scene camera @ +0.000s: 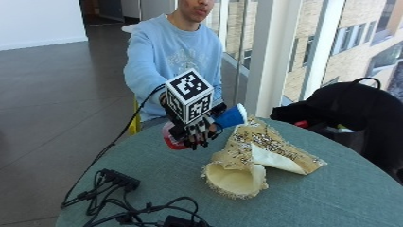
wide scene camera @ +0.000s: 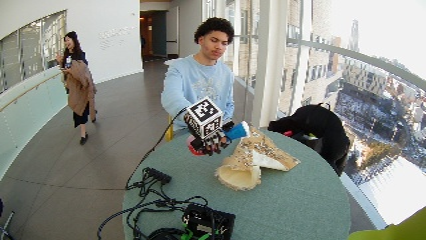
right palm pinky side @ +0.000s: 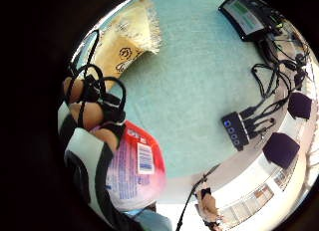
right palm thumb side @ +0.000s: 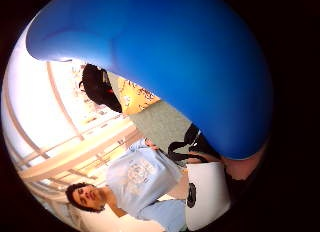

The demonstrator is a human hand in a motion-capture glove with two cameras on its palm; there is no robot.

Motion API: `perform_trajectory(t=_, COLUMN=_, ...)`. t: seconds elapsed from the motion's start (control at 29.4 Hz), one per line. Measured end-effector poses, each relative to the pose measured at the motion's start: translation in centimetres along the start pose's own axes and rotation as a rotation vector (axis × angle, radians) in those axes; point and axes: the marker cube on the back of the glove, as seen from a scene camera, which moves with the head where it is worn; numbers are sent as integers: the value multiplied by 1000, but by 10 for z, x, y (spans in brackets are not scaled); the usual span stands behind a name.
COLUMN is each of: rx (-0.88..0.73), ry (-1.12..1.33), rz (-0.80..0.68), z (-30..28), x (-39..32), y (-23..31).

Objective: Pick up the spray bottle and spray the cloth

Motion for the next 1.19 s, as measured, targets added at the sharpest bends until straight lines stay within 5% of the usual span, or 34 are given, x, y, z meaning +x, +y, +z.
perform_trajectory(t=1.19, rx=20, ry=-40, rz=-36, z=2, x=-14, y=-1)
